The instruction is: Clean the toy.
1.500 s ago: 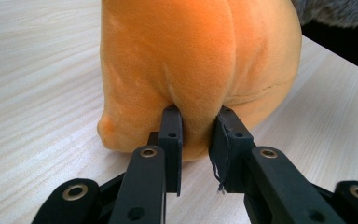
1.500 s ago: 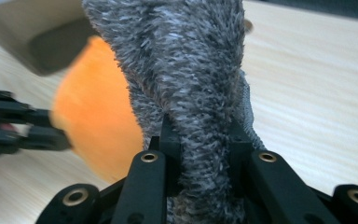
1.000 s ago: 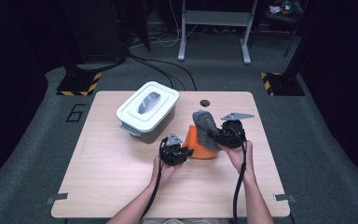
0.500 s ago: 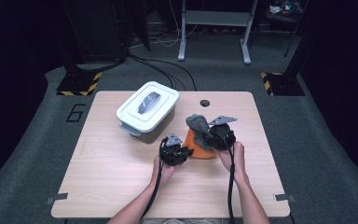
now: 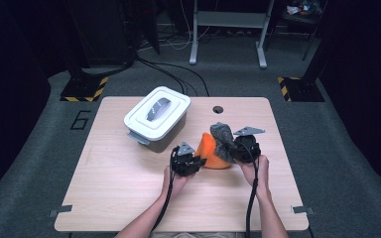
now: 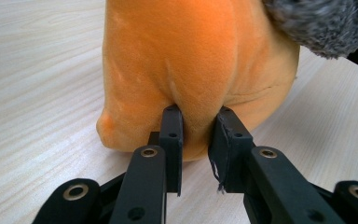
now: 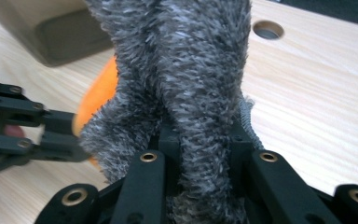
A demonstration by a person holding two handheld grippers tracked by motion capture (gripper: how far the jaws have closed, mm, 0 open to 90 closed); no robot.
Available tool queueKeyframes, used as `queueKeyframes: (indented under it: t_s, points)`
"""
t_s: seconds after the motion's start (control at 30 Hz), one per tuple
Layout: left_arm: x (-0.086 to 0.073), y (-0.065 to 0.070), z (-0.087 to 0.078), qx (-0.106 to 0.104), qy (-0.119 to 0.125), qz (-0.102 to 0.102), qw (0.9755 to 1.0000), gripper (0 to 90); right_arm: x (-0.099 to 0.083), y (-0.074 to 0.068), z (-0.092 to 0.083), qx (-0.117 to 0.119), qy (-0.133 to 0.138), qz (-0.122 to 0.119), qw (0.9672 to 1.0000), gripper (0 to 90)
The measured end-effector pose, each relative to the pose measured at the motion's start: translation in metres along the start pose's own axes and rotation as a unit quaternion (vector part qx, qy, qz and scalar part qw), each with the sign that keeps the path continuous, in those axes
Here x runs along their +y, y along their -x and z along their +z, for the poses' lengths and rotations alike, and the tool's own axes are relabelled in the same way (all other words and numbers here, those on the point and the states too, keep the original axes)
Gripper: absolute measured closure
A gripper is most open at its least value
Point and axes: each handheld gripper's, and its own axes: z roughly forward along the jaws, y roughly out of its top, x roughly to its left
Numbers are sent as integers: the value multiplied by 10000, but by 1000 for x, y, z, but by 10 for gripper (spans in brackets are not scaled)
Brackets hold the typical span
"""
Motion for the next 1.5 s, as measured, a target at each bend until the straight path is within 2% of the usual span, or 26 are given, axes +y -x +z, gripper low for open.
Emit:
queueKeyframes:
  t_s: [0.2,0.3,0.53,0.67,0.7,0.8,0.9,0.97,1.0,1.07,1.1,1.17,1.23,1.27,1.4,1.43,1.5]
  points:
    - [0,0,1,-12,15,2,10000,749,-13,16,1,-107,-132,280,9995,741]
    - [0,0,1,-11,15,3,10000,748,-18,23,4,-158,-198,345,9991,742]
    - [0,1,1,6,9,20,10000,748,-30,33,13,-203,-352,657,9970,744]
    - [1,1,1,3,-6,50,10000,747,-36,40,20,-251,-449,674,9964,745]
    - [1,1,1,14,-2,65,10000,747,-38,41,22,-271,-498,750,9956,745]
    - [1,1,1,18,-20,119,9999,746,-42,44,26,-192,-485,808,9954,746]
    - [2,2,1,50,-62,238,9997,748,-44,46,29,-211,-555,814,9949,746]
    - [2,2,1,63,-38,243,9997,758,-45,47,30,-195,-583,841,9946,747]
    - [2,2,1,29,-19,163,9999,763,-45,47,30,-193,-585,855,9944,748]
    - [2,1,0,30,18,130,9999,778,-45,48,27,-193,-530,841,9949,760]
    - [2,1,0,-15,47,14,10000,783,-44,49,24,-186,-482,739,9959,764]
    - [4,-1,-3,-25,31,-23,10000,793,-41,48,17,-198,-386,771,9961,765]
    - [6,-2,-4,-126,47,-235,9996,798,-36,46,5,-179,-240,738,9968,765]
    - [7,-2,-5,-132,22,-249,9996,798,-34,45,-1,-132,-151,734,9971,765]
    - [11,0,-8,-280,64,-458,9985,797,-22,34,-23,26,148,577,9982,764]
    - [11,1,-9,-325,48,-516,9981,798,-18,29,-26,92,145,496,9986,764]
    - [12,4,-10,-333,33,-488,9982,794,-14,20,-23,166,20,310,9994,763]
